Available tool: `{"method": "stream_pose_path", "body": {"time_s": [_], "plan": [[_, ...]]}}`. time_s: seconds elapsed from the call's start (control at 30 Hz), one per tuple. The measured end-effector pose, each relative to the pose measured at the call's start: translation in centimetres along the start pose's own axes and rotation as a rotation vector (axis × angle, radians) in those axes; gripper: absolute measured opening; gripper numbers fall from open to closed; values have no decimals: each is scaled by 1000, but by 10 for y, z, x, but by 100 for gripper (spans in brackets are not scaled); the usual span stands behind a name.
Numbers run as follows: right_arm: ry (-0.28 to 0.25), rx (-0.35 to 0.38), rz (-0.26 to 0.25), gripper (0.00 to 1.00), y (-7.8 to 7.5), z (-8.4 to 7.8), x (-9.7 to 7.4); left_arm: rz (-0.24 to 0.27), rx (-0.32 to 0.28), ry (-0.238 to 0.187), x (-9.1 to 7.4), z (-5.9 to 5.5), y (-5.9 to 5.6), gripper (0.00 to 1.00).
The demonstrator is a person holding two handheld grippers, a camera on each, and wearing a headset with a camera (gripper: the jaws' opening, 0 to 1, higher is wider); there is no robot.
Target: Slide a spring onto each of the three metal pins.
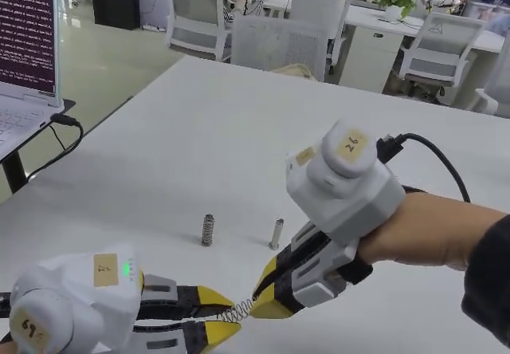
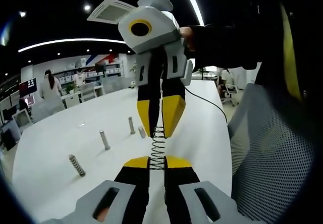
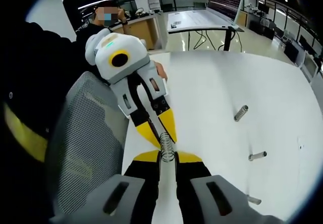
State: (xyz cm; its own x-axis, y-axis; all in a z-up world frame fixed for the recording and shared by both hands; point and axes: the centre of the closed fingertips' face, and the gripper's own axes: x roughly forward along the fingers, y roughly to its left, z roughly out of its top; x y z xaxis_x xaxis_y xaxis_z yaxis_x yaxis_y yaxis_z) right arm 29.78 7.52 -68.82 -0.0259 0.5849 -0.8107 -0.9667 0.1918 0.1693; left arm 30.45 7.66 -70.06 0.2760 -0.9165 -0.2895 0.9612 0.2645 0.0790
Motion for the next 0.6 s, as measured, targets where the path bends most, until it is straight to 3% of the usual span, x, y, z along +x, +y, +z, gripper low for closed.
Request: {"method": "stream_pose_path", "body": {"time_s": [0.13,0.2,0.3,0.6], "plan": [[-15,-3,-1,11,1,2,-1,10,-41,-45,-2,7,4,2],[-54,-6,-19,11,-2,8,-4,12,-56,-58,-4,10,5,2],[-77,0,-2,12,1,14,-5,12,-65,-70,-5,12,5,2],[-82,-15,2,13,1,21,-2,21,-81,-111,-8,21,6,2]]}}
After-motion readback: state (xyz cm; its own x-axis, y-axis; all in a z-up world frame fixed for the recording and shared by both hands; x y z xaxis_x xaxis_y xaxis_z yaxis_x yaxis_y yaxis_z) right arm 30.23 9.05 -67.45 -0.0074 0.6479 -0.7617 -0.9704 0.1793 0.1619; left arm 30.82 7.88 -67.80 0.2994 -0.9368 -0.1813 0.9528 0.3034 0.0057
